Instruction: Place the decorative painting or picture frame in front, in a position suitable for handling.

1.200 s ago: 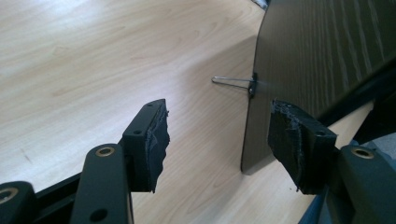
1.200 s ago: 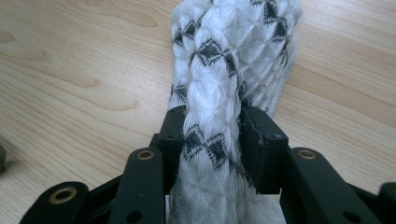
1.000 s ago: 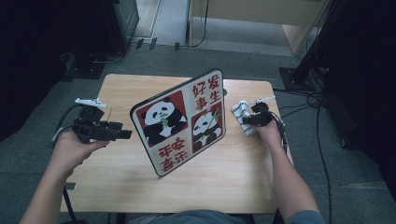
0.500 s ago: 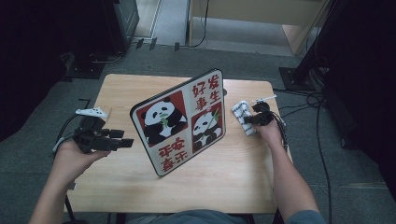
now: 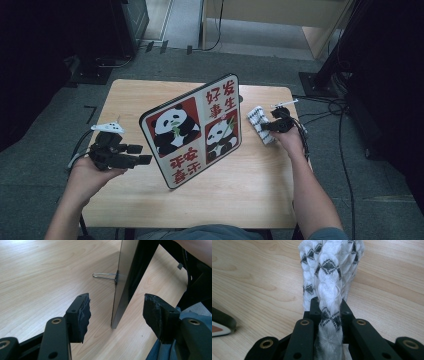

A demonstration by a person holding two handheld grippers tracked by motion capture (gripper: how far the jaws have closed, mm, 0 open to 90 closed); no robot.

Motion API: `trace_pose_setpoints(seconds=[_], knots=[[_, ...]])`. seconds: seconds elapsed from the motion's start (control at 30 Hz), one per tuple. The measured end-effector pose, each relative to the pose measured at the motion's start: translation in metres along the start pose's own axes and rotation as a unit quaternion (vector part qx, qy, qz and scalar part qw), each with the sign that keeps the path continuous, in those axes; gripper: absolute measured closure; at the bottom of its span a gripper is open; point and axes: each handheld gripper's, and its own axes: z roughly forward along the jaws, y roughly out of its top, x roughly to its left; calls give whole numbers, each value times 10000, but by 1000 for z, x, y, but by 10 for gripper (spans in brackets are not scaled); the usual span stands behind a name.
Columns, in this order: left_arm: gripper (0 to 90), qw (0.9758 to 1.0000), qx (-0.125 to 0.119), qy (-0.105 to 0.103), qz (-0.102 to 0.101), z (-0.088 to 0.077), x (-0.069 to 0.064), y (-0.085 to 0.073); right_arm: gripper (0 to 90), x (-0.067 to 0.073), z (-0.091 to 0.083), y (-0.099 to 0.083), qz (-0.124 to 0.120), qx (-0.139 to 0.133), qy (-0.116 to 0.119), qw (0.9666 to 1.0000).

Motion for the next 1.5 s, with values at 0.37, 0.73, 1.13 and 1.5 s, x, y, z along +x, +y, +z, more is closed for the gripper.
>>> trace_pose_setpoints(seconds=[0.37, 0.73, 1.13, 1.5], knots=[[407, 9998, 9, -169, 127, 18, -7, 5, 800, 5, -7, 3, -108, 4, 66, 9999], [481, 9991, -279, -315, 16, 27, -4, 5, 801, 17, -15, 4, -446, -11, 106, 9989], [649, 9975, -584, -409, -13, 32, -1, 5, 803, 35, -23, 6, -615, 35, 422, 9972], [719, 9962, -711, -503, -51, 38, 1, 7, 804, 57, -41, 9, -847, -6, 505, 9951]])
